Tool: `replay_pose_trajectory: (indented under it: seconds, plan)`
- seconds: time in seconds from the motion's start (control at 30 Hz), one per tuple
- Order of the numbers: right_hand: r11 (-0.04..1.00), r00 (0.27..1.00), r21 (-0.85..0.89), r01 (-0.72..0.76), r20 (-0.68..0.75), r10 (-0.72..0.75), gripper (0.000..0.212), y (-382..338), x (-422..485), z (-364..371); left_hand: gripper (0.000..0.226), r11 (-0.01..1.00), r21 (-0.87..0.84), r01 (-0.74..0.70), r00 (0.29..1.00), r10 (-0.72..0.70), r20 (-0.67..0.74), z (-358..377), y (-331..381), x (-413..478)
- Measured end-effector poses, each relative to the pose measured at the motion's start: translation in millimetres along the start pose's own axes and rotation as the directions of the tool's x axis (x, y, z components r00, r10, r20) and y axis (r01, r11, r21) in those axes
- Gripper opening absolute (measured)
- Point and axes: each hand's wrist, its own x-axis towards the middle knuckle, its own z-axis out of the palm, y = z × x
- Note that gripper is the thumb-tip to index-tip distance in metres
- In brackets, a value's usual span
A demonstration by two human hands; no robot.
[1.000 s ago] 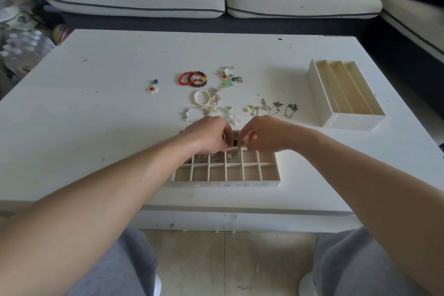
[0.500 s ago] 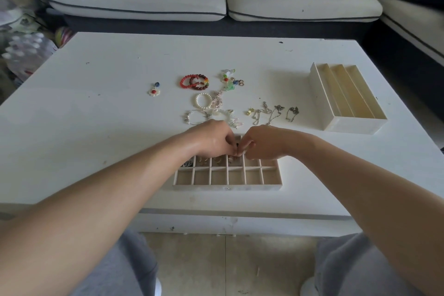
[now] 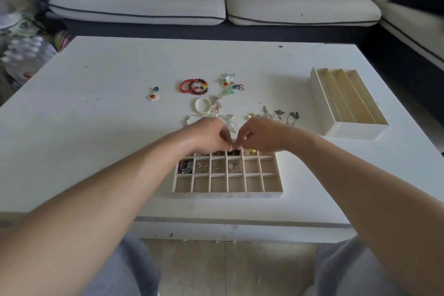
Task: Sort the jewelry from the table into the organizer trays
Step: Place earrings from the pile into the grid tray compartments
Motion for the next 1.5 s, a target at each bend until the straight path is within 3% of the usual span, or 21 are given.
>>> replay_pose_trajectory:
  seconds: [0.23, 0.4, 0.53, 0.87, 0.97, 1.07, 1.27, 1.5]
  plan:
    - [0.993, 0.969, 0.066, -0.100, -0.220, 0.112, 0.027, 24, 32, 2, 0.016, 0.994, -0.003, 0.106, 0.968, -0.104, -0.229, -11, -25, 24]
    - [0.986, 0.949, 0.080, -0.147, -0.269, 0.163, 0.011, 35, 53, 9, 0.017, 0.994, 0.000, 0.111, 0.960, -0.108, -0.257, -9, -26, 42]
    - [0.980, 0.951, 0.094, -0.176, -0.241, 0.193, 0.018, 34, 63, 10, 0.018, 0.994, -0.054, 0.091, 0.954, -0.103, -0.282, -16, -23, 55]
    - [0.989, 0.977, -0.022, -0.143, -0.161, 0.138, 0.004, 36, 68, 8, 0.013, 0.998, -0.052, 0.032, 0.973, -0.042, -0.226, -16, -20, 63]
    - [0.991, 0.978, 0.073, -0.108, -0.170, 0.120, 0.009, 39, 63, 0, 0.015, 0.995, -0.098, -0.002, 0.971, -0.022, -0.237, -17, -17, 59]
    - [0.959, 0.976, 0.278, -0.058, -0.187, 0.113, 0.011, 38, 54, -8, 0.017, 0.980, -0.195, -0.051, 0.971, 0.003, -0.239, -16, -15, 58]
    - [0.813, 0.975, 0.582, 0.004, -0.182, 0.126, 0.013, 33, 33, -18, 0.027, 0.812, -0.581, -0.061, 0.993, -0.011, -0.119, -13, -2, 49]
    - [0.644, 0.976, 0.762, 0.064, -0.181, 0.117, 0.012, 32, 16, -24, 0.024, 0.558, -0.830, -0.011, 1.000, -0.013, -0.022, -15, 7, 35]
